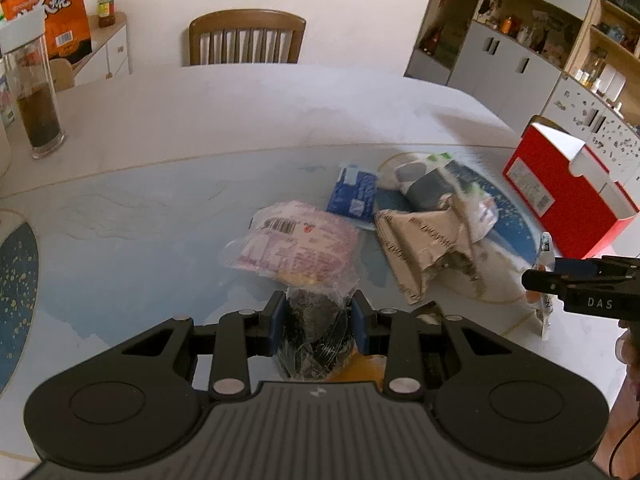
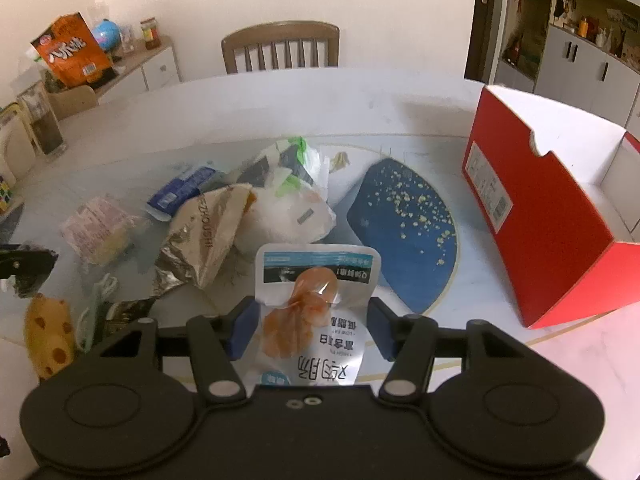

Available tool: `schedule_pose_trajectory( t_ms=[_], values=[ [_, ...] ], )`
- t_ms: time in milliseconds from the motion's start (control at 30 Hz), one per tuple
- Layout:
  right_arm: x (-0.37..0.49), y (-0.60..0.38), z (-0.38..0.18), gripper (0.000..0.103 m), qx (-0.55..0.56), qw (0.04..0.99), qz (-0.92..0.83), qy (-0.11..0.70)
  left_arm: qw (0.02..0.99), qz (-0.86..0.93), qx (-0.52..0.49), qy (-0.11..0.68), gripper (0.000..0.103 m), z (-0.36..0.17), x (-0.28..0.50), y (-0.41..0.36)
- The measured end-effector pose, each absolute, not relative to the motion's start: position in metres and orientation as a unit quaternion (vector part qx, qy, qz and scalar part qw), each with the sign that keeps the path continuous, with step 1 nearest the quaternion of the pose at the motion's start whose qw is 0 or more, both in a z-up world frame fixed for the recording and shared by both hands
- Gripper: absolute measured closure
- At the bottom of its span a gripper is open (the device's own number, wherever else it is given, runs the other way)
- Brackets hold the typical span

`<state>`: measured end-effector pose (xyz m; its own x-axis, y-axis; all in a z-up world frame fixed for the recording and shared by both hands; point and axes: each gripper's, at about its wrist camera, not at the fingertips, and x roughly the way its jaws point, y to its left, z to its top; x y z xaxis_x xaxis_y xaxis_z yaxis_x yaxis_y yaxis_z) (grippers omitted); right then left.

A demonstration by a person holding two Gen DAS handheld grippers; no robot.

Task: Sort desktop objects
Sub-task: 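Carry the dark bag with the left tool while the right tool carries the pouch over the red box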

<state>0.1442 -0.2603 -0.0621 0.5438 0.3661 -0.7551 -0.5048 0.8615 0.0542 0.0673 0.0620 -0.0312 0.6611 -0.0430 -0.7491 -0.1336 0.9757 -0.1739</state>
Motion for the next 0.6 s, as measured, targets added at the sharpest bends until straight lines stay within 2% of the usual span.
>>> schedule_pose_trajectory(
  t_ms=[600],
  values=[
    [0.147, -0.315, 0.006, 0.045, -0.062, 0.876, 0.275, 0.391, 0.922, -0.051, -0.081, 0.376, 0.071, 0.032, 0.091, -0.018]
  ],
)
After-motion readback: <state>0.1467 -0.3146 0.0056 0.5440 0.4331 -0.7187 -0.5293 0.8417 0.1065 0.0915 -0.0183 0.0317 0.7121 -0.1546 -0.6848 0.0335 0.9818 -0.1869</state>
